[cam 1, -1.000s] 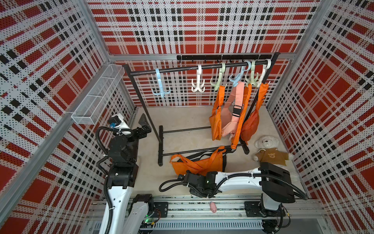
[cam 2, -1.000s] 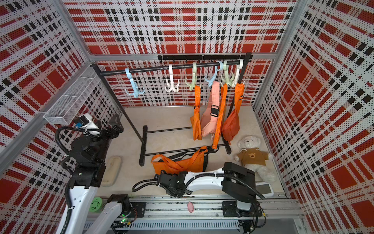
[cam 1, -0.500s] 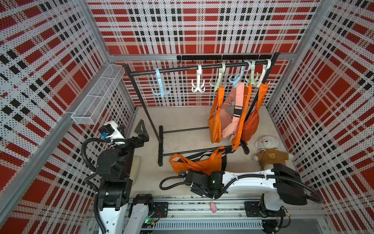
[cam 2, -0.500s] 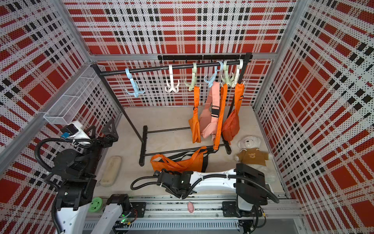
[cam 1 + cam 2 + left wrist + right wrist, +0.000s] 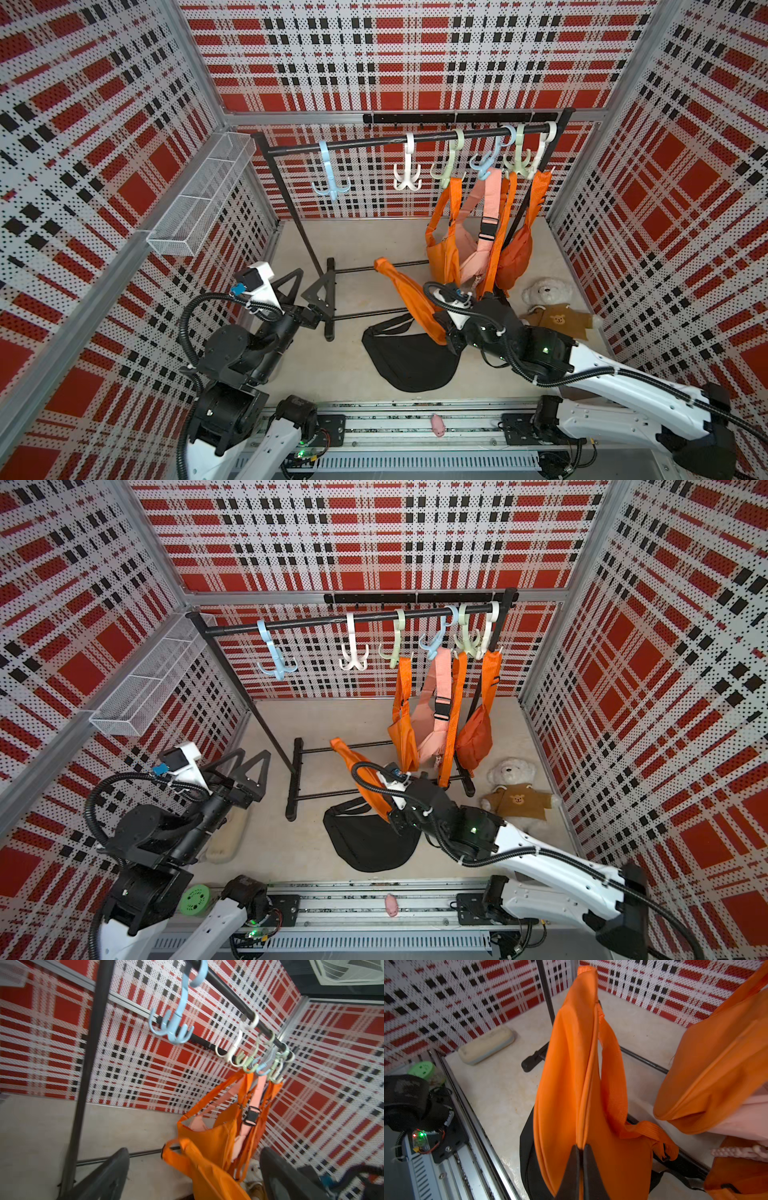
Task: Hang the bag on a hook
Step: Pick up the bag from the bag.
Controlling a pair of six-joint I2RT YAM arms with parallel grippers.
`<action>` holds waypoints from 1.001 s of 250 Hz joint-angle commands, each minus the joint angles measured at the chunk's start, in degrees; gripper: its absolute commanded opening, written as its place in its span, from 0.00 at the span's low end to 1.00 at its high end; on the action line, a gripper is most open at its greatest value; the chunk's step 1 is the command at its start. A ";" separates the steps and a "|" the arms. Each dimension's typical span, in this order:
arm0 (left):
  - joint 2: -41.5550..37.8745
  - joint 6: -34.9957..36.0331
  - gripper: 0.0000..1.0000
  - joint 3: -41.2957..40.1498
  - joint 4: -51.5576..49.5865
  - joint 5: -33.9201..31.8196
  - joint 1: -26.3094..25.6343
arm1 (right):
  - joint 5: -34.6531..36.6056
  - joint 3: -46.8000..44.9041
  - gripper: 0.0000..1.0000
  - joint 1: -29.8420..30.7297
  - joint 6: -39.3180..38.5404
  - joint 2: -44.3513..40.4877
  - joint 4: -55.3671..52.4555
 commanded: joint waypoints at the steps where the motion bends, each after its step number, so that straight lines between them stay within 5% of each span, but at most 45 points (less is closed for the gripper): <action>1: 1.80 -3.52 1.00 -3.29 -0.07 -8.21 -10.81 | -1.76 0.63 0.00 -1.65 0.20 -2.99 3.73; 39: 9.72 -0.67 0.99 -7.64 9.21 -28.37 -35.29 | 0.31 1.86 0.00 -2.07 -0.40 -4.44 5.41; 58: 15.71 -1.31 0.99 -7.48 14.82 -32.51 -41.72 | -0.23 1.98 0.00 -2.01 -0.13 -4.30 6.81; 162: 31.15 -10.24 0.94 -3.56 26.20 -27.78 -40.80 | -3.10 -2.55 0.00 -1.23 2.14 -5.69 12.38; 250: 38.25 -11.67 0.75 0.33 26.96 -25.32 -40.18 | 5.67 -2.57 0.00 5.51 -0.72 -4.29 12.98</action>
